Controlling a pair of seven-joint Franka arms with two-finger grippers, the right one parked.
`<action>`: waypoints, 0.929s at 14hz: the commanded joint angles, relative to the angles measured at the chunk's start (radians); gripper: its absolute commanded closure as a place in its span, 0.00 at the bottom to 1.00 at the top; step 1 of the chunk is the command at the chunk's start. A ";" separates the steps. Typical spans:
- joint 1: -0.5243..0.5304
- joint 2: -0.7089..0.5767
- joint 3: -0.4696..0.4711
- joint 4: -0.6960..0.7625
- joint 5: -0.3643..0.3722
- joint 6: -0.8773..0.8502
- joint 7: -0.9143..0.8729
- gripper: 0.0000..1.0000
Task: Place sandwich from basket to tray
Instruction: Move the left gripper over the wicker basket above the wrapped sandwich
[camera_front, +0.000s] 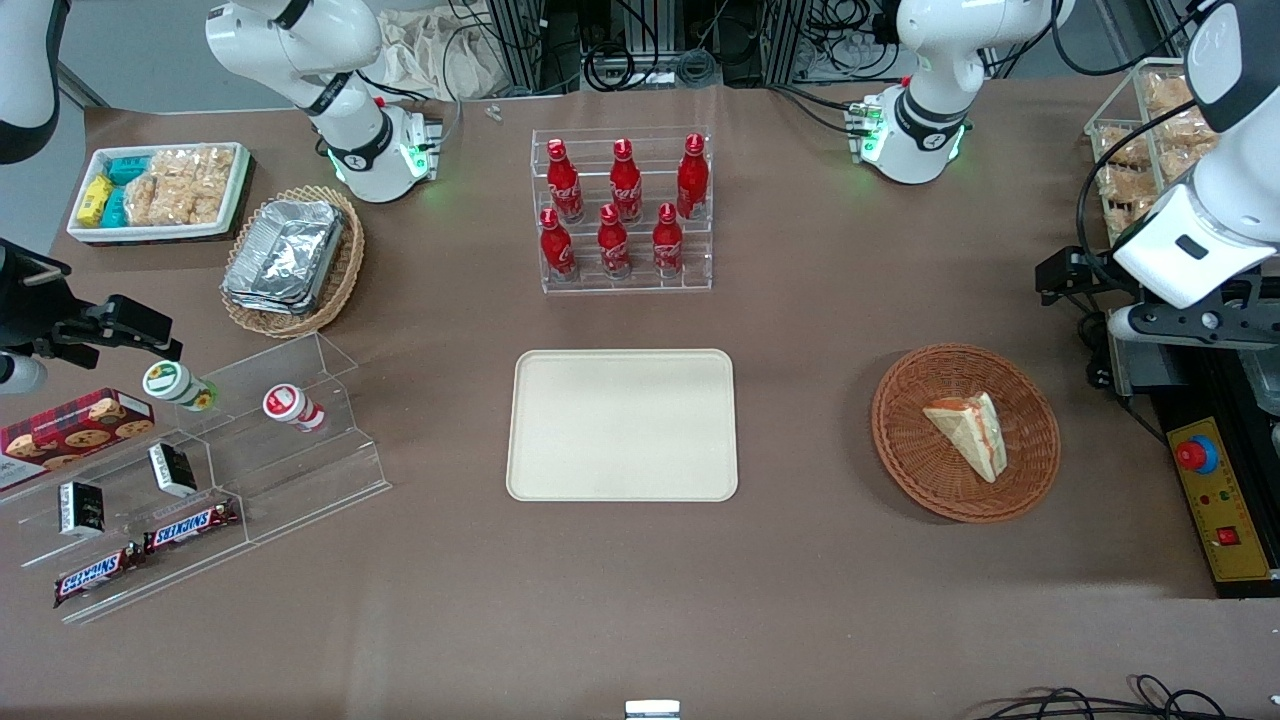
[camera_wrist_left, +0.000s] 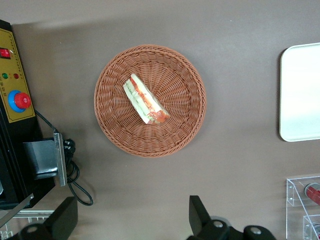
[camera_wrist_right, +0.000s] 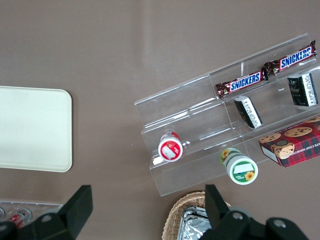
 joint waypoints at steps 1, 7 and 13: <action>0.010 0.012 0.002 0.025 -0.015 -0.034 0.015 0.00; 0.016 0.051 0.002 0.025 -0.001 -0.016 -0.066 0.00; 0.024 0.119 0.005 -0.082 0.010 0.147 -0.411 0.00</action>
